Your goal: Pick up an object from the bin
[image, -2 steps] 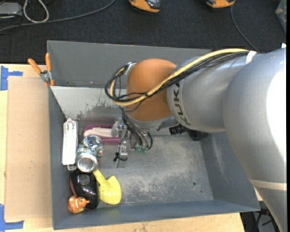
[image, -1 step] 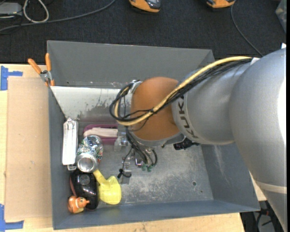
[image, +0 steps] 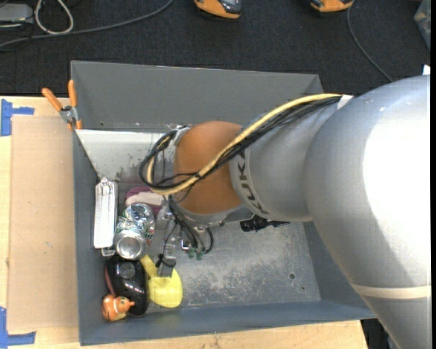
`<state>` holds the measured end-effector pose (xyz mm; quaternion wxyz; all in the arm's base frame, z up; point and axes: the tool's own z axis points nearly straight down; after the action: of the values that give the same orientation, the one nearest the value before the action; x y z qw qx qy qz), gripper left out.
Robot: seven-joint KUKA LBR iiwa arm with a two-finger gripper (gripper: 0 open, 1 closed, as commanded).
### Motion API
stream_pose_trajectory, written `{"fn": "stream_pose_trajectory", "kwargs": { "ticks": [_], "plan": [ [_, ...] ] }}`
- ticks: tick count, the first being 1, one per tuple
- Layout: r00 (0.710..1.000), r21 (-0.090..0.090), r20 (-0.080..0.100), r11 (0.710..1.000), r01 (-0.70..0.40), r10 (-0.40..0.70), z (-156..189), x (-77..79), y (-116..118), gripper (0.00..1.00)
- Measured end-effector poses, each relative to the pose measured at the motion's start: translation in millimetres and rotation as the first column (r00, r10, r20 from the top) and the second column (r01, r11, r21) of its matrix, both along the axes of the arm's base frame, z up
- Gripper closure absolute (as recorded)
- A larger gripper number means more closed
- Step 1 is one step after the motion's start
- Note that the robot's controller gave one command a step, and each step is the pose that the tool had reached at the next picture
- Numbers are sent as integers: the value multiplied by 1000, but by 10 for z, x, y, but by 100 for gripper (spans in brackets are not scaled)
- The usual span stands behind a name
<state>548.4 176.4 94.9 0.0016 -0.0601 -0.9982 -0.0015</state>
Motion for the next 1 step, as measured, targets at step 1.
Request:
{"fn": "stream_pose_trajectory", "kwargs": {
  "ticks": [1],
  "plan": [
    [1000,-2,-1,1000,-17,17,-212,-490,197,0]
  ]
}}
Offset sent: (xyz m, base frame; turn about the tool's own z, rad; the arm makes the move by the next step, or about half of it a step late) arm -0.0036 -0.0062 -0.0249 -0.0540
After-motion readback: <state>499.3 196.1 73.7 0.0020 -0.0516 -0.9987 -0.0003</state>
